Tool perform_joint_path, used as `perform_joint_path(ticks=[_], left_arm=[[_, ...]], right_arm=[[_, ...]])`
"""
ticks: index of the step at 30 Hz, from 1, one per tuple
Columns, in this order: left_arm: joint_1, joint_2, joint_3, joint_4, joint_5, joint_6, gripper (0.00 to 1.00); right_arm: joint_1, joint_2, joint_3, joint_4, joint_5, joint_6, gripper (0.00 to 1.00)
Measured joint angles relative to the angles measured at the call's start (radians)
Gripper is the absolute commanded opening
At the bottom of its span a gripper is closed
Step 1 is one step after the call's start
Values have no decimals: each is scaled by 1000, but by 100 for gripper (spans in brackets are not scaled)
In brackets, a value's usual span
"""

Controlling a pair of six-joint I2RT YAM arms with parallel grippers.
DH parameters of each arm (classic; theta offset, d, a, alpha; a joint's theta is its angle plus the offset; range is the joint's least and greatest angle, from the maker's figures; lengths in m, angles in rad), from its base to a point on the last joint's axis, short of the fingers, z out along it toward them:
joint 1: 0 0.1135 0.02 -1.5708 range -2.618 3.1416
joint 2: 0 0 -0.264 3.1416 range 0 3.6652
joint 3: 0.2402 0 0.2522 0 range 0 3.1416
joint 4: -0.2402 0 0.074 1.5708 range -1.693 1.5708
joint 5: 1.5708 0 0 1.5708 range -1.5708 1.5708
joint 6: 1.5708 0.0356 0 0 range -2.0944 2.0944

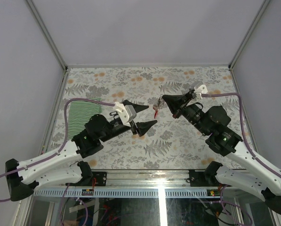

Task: Put the keys on the keyring

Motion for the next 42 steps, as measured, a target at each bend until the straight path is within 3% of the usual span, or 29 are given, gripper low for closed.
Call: perform_joint_path(ticks=[8,16,33,42], left_arm=[[0,60,-135,201,-111,9,67],[0,129,-203,401,-192,16,64],[0,237,-213,569,-193,-49,29],[0,251,-222,595,-194,-80,24]], right_arm=[[0,31,0,-7,126,39,0],[0,31,0,21,156,79,0],[0,10,0,39,159,135,0],[0,0,0,42,152,152,0]])
